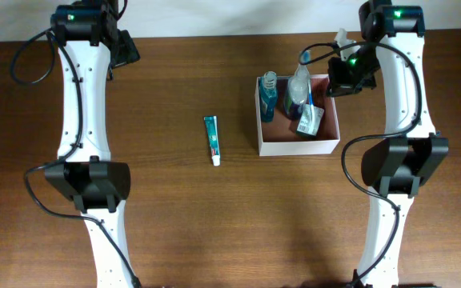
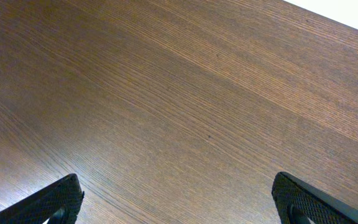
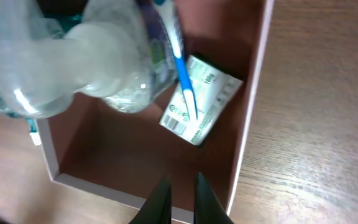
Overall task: Pack container
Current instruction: 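Carry the toothbrush with the right gripper over the pink box, then lower the toothbrush into the box and open the right gripper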
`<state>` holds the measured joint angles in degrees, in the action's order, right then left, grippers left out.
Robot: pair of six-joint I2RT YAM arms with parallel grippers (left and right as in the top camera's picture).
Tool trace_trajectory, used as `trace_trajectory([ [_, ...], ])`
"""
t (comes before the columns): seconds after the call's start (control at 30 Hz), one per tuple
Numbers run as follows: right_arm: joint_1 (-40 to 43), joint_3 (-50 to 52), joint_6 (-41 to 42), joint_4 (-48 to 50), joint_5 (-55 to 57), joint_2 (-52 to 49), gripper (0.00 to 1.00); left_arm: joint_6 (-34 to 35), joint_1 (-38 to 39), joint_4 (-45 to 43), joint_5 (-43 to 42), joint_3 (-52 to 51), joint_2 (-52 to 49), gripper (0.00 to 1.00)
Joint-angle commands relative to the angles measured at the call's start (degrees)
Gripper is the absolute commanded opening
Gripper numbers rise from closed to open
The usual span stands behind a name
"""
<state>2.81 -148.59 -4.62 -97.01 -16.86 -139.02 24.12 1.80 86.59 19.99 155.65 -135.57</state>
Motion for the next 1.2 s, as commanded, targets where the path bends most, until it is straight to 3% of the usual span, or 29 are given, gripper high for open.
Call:
trace_trajectory([
  [0.0, 0.20, 0.70, 3.26, -0.35, 2.10, 1.95, 0.09, 0.70, -0.11, 0.04, 0.39, -0.09, -0.46, 0.99],
  [0.5, 0.57, 0.70, 3.63, 4.00, 1.73, 1.60, 0.12, 0.70, -0.11, 0.04, 0.39, -0.09, -0.46, 0.99],
  [0.8, 0.52, 0.85, 3.65, 11.21, 0.68, -0.68, 0.31, 0.70, -0.11, 0.02, 0.39, -0.09, -0.46, 0.99],
  [1.1, -1.46, 1.44, 3.87, 25.09, -0.92, -2.25, 0.37, 0.70, -0.11, 0.04, 0.39, -0.09, -0.46, 0.99],
  [1.17, -1.92, 1.49, 5.57, 27.50, -0.90, -2.27, 0.44, 0.70, -0.11, 0.02, 0.39, -0.09, -0.46, 0.99],
])
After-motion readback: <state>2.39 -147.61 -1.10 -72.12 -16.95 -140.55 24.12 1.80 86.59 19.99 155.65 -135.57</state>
